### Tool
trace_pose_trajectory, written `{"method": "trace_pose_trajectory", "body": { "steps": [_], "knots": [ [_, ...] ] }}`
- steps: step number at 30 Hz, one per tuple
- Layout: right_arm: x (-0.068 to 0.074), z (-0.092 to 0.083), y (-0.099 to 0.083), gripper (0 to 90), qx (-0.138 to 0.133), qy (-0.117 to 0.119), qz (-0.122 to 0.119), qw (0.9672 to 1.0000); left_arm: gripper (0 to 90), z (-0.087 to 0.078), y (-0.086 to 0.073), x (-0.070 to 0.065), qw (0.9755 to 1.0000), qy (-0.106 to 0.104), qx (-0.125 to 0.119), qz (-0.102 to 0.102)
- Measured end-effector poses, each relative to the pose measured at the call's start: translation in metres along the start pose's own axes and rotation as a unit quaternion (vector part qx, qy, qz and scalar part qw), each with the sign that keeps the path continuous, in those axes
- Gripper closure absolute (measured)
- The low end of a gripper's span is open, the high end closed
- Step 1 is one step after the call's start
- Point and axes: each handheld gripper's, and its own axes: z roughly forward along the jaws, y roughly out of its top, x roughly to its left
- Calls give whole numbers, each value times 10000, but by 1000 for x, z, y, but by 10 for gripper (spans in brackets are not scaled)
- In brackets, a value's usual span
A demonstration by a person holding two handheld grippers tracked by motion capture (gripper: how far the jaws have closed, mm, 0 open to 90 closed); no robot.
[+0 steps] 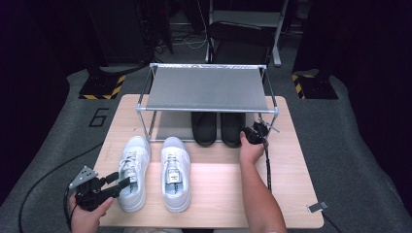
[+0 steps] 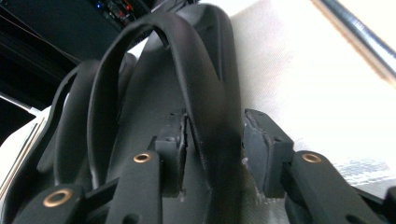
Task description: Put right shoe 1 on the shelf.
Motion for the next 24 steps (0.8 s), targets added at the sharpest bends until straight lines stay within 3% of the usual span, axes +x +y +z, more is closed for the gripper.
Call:
{"method": "trace_pose_trajectory", "body": {
  "steps": [4, 7, 8, 9, 11, 12, 13, 17, 21, 22, 24],
  "knots": [
    [-2, -9, -3, 586, -48, -39, -179, 9998, 424, 0, 0, 0, 10000, -35, 36, -52],
    [-2, -21, -7, 583, -100, -21, -219, 9997, 422, 1, 0, -3, 9999, -34, -82, -65],
    [-2, -25, -8, 580, -160, 39, -331, 9993, 421, 2, 1, -4, 10000, -51, -66, -50],
    [-1, -30, -8, 579, -150, 129, -292, 9994, 421, 1, 2, -5, 10000, -93, -12, -33],
    [1, -36, -8, 580, 34, 138, -321, 9994, 420, 3, 2, -8, 10000, -86, -19, 19],
    [0, -44, -12, 579, -77, 295, -454, 9985, 419, 4, 2, -8, 10000, -80, -15, 28],
    [0, -44, -12, 579, -77, 295, -454, 9985, 419, 4, 3, -8, 10000, -76, 7, 27],
    [5, -56, -16, 580, 69, 436, -642, 9970, 417, 8, 5, -8, 10000, -41, -34, -16],
    [8, -72, -22, 580, 17, 635, -671, 9957, 412, 10, 9, -9, 10000, 0, -87, -18],
    [9, -80, -25, 580, 81, 640, -831, 9944, 408, 10, 10, -10, 9999, 21, -113, -26],
    [9, -83, -26, 580, 56, 689, -869, 9938, 406, 11, 11, -11, 9998, 63, -163, -33]
  ]
}}
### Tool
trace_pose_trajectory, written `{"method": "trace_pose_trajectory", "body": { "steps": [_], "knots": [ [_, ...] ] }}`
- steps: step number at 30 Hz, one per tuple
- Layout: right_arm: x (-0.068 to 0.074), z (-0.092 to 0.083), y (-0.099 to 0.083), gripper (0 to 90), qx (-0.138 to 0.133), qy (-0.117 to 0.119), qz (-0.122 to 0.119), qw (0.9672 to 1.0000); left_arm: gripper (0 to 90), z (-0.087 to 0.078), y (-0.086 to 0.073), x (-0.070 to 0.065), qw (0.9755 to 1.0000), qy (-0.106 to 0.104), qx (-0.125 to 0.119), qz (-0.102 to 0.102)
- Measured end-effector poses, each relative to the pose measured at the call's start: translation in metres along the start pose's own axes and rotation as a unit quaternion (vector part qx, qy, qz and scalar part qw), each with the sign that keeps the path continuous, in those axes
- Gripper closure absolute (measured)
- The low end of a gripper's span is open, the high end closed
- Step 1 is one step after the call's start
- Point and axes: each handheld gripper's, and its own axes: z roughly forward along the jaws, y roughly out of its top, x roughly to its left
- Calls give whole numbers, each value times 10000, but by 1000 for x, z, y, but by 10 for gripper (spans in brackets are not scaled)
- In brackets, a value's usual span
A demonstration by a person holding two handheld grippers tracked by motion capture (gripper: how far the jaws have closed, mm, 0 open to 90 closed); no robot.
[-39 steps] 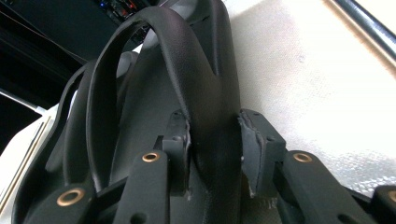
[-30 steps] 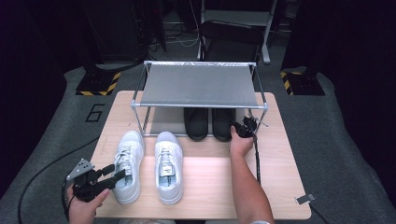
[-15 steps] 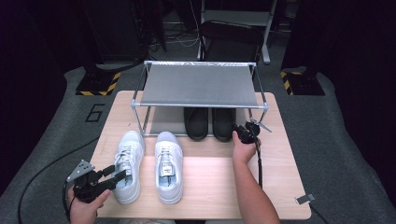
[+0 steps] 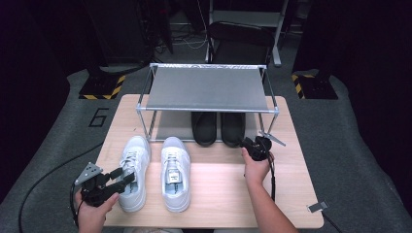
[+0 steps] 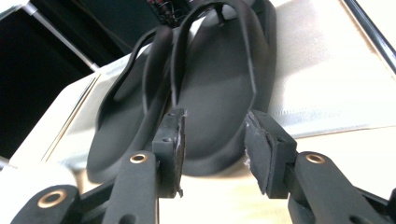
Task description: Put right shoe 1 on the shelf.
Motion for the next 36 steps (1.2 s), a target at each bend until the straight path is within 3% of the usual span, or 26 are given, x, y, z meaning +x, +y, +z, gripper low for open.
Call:
{"method": "trace_pose_trajectory", "body": {
  "steps": [3, 10, 17, 21, 25, 28, 32, 36],
  "knots": [
    [1, -12, -4, 580, 32, 117, -22, 9999, 406, 0, 2, 0, 10000, 1, 76, -12],
    [-1, -47, -20, 582, 118, 333, -318, 9989, 397, 3, 4, -3, 9999, 46, 90, 21],
    [3, -67, -39, 570, 257, 532, -621, 9963, 371, 4, 8, -3, 9999, -21, 114, -37],
    [7, -79, -45, 578, 279, 668, -914, 9932, 360, 3, 11, -2, 10000, 42, -21, 23],
    [10, -88, -50, 569, 395, 1063, -879, 9897, 359, 1, 11, -2, 9997, 130, 58, 193],
    [12, -94, -53, 567, 339, 1213, -938, 9876, 366, -2, 9, -1, 9997, 188, 37, 177],
    [11, -101, -57, 564, 39, 1435, -1121, 9833, 370, -6, 8, 2, 9996, 271, 37, 43],
    [7, -104, -64, 558, 28, 1516, -1122, 9821, 388, -10, 8, 3, 9994, 325, -8, -66]
  ]
}}
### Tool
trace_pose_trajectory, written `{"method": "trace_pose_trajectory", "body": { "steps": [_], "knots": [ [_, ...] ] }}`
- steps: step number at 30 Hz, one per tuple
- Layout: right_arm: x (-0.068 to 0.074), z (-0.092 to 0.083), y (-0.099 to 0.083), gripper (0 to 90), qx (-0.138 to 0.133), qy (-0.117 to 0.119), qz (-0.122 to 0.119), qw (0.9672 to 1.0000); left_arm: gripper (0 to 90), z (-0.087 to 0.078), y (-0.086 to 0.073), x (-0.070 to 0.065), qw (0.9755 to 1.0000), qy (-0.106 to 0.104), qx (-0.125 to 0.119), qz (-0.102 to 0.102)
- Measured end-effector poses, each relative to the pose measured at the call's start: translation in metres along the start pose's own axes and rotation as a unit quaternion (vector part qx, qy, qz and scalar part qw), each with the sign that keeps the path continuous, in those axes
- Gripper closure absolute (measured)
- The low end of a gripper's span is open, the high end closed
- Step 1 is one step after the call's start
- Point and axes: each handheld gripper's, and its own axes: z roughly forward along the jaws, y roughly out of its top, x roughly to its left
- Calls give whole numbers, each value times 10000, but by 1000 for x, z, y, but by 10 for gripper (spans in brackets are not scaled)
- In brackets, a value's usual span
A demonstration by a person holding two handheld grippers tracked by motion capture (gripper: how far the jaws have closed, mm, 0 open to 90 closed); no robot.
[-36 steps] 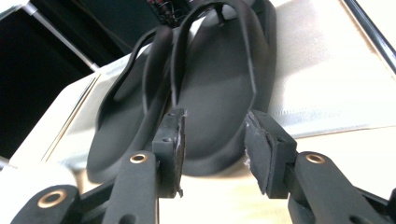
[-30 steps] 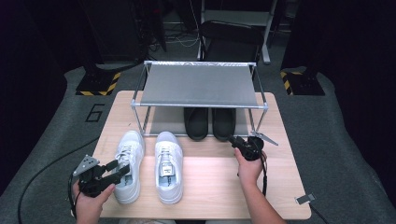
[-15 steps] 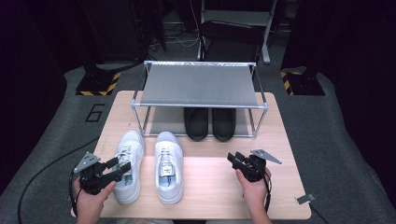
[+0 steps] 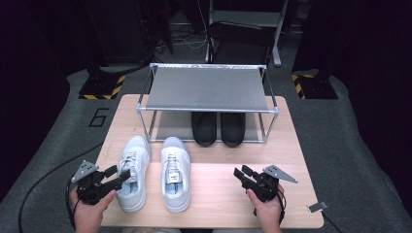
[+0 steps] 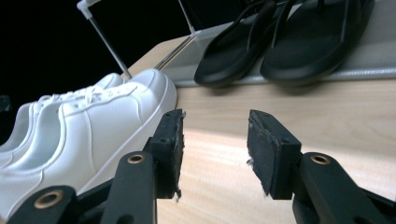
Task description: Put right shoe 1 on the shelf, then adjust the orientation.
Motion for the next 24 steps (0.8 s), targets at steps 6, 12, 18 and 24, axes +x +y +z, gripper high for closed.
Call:
{"method": "trace_pose_trajectory", "body": {
  "steps": [6, 12, 18, 24],
  "knots": [
    [3, 3, -9, 555, 162, 88, -40, 9998, 403, -4, -1, 4, 9999, 13, -14, -118],
    [8, 5, -11, 544, 261, 142, -87, 9995, 406, -4, -2, 11, 9999, 42, 96, -96],
    [9, 6, -12, 535, 228, 208, -53, 9995, 477, -4, -8, 14, 9995, 279, 142, 21],
    [9, 6, -13, 530, 211, 204, -148, 9995, 503, -3, -16, 22, 9989, 306, 311, -197]
  ]
}}
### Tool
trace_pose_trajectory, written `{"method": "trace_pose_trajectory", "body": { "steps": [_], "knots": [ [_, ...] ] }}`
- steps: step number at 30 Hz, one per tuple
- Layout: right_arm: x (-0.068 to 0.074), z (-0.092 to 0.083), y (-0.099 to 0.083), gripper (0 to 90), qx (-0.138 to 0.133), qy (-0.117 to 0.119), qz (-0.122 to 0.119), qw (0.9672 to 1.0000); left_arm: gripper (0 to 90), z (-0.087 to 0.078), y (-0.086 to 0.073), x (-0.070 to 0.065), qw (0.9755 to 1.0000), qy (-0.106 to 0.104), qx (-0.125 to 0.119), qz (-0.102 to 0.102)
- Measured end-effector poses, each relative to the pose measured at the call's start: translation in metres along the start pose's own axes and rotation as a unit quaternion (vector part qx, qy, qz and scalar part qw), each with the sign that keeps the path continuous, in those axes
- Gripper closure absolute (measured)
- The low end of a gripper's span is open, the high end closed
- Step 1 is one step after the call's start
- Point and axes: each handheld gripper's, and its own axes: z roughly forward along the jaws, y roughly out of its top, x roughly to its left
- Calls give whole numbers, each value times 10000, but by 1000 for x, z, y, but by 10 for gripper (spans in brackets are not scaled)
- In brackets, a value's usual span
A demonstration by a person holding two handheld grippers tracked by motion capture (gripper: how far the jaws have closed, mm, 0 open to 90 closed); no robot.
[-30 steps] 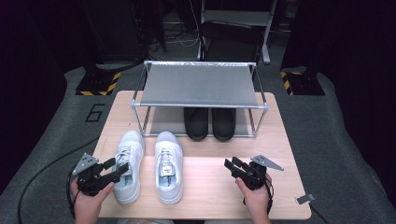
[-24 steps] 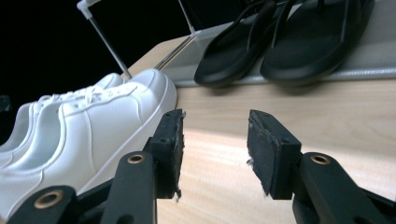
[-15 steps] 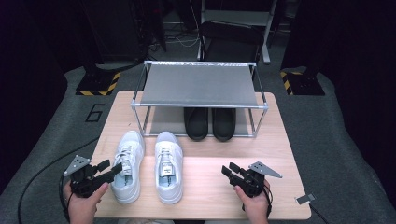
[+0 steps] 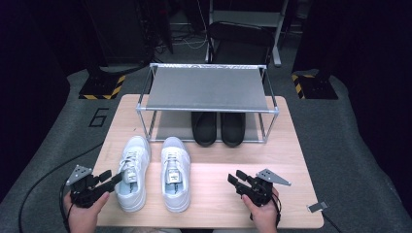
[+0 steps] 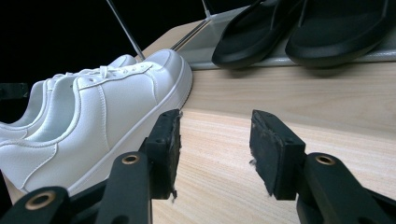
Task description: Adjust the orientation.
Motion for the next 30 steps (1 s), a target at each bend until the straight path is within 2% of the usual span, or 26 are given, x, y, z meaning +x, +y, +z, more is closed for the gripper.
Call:
{"method": "trace_pose_trajectory", "body": {
  "steps": [4, 6, 7, 10, 11, 12, 15, 16, 17, 19, 20, 22, 23, 28, 30],
  "knots": [
    [0, 0, -1, 526, 3, -11, 125, 9999, 512, 0, -3, 2, 9999, 120, 61, 3],
    [-1, 0, -1, 525, -67, -20, 49, 10000, 509, -1, -6, 2, 9999, 161, -19, 10],
    [-1, 0, -1, 525, -52, -28, 80, 10000, 510, -1, -7, 2, 9998, 163, 70, 41],
    [-3, 1, -2, 525, -31, -22, 33, 10000, 509, 2, -10, 2, 9994, 316, 147, 55],
    [-2, 1, -2, 526, 49, -47, 130, 9999, 509, 5, -10, 2, 9991, 387, 142, 19],
    [-3, 2, -3, 526, 19, -35, 70, 10000, 510, 7, -11, 2, 9989, 439, 151, 23],
    [-4, 2, -4, 526, 31, -51, 86, 9999, 534, 17, -11, 3, 9990, 356, 256, 14],
    [-3, 1, -4, 526, 68, -71, 147, 9998, 540, 20, -12, 2, 9989, 359, 285, 12],
    [-5, 2, -4, 526, -4, -57, 62, 10000, 553, 23, -12, 1, 9988, 352, 344, 22],
    [-6, 1, -4, 526, -5, -78, 86, 9999, 577, 29, -12, 0, 9986, 345, 412, 26],
    [-6, 1, -4, 526, -12, -71, 100, 9999, 588, 33, -13, 0, 9982, 408, 427, 43],
    [-7, 1, -4, 524, -9, -109, 125, 9999, 624, 36, -13, 0, 9979, 480, 439, 54],
    [-8, 1, -5, 523, -5, -99, 163, 9998, 626, 35, -12, 1, 9975, 450, 543, 18],
    [-9, 2, -6, 522, -2, -96, 158, 9998, 651, 37, -11, 0, 9973, 496, 535, 4],
    [-9, 2, -6, 522, 3, -113, 153, 9998, 691, 37, -11, -1, 9971, 542, 524, 37]
  ]
}}
